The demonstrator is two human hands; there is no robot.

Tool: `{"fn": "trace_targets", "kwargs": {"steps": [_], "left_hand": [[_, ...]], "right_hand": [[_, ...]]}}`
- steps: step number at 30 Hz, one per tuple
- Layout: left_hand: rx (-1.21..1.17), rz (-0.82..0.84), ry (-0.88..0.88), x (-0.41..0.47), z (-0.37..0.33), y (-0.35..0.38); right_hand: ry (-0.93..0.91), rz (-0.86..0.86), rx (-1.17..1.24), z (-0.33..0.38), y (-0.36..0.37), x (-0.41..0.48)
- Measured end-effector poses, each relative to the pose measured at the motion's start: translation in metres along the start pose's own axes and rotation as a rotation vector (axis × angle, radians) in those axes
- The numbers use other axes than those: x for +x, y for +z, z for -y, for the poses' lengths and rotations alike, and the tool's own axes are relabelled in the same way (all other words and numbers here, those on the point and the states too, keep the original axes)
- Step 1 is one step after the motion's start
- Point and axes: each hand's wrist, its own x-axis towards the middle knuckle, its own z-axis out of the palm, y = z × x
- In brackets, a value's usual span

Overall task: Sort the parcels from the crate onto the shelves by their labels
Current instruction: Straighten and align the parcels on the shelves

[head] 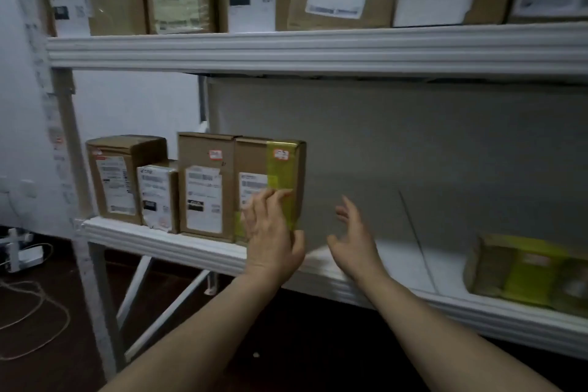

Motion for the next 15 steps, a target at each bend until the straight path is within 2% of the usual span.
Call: {"fn": "trace_targets", "kwargs": {"steps": [2, 4, 5, 11, 13, 15], "left_hand": [[-0.09, -0.044, 0.146, -0.004, -0.032, 0.022], [-0.186, 0.008, 0.213, -0.011, -0.062, 0.046], [-0.272, 0.085, 0.225, -0.017, -0.09, 0.064], [-0.504, 0.715, 0.051, -0.033, -0.193, 0.12], [-0.657, 0.822, -0.073, -0.033, -0.213, 0.131], [-0.781, 0.829, -0.172, -0.032, -0.22, 0.14]], "right_hand": [[-0.057, -0.117, -0.041, 0.002, -0.041, -0.002], [-0.092, -0.198, -0.078, -0.001, -0.08, -0.001], [-0.084, -0.239, -0.118, -0.01, -0.112, -0.005], [0.033, -0.409, -0.317, -0.062, -0.238, -0.028], [0.073, -0.41, -0.39, -0.08, -0.27, -0.034], [0.178, -0.241, -0.572, -0.092, -0.293, -0.037]]}}
